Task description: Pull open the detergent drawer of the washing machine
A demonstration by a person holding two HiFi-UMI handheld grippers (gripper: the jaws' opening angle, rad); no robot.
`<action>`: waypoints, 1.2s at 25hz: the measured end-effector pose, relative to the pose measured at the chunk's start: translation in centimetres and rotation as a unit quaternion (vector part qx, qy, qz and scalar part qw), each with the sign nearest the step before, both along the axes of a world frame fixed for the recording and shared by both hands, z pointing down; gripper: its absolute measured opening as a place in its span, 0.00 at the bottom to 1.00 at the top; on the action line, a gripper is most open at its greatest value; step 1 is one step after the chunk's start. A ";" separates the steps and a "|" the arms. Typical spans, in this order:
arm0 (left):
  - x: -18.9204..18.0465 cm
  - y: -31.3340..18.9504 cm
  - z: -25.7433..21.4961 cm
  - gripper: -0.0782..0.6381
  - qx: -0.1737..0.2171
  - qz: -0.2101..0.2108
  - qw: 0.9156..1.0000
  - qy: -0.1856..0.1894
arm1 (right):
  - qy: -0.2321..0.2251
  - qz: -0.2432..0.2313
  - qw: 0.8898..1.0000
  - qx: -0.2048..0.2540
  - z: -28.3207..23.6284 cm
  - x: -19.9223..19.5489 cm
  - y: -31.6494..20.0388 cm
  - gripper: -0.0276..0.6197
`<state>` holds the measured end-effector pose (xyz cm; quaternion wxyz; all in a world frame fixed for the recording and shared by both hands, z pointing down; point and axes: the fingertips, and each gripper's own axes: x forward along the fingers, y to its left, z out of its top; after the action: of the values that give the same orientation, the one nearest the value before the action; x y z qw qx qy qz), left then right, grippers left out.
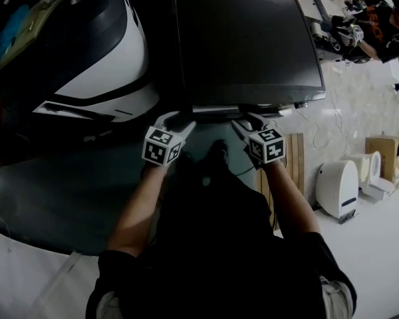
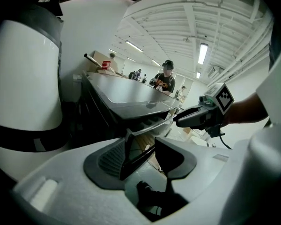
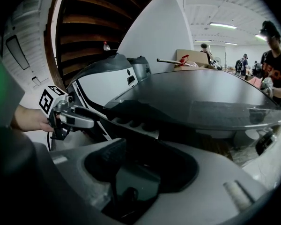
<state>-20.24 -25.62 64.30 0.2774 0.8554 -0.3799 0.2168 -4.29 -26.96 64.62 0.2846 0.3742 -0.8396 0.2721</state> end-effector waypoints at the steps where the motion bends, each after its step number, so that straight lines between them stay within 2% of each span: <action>1: 0.1 -0.2 -0.1 0.39 0.002 0.005 1.000 0.000 | 0.001 0.003 1.000 0.000 -0.1 -0.2 -0.2 0.36; 8: 0.7 1.4 -0.6 0.40 0.001 0.043 0.999 0.007 | -0.002 0.032 1.000 0.001 -0.4 -0.7 0.9 0.36; 12: 0.9 3.1 -0.6 0.39 0.001 0.049 0.999 0.010 | 0.004 0.041 0.999 0.003 -0.3 -0.4 2.6 0.36; 17: 1.3 5.0 -0.7 0.39 -0.002 0.046 0.999 0.013 | 0.005 0.056 0.998 0.005 -0.4 0.0 4.5 0.36; 21: 1.4 6.1 -0.8 0.39 -0.005 0.036 0.999 0.009 | 0.016 0.034 0.999 0.006 -0.1 0.4 5.8 0.36; 30: 2.2 8.7 -0.9 0.40 -0.017 -0.005 1.000 0.012 | 0.002 0.006 1.000 -0.005 -0.4 0.9 8.6 0.36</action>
<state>-18.05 -16.88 63.35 0.2978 0.8512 -0.3770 0.2112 -3.35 -18.31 64.23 0.2865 0.3781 -0.8355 0.2774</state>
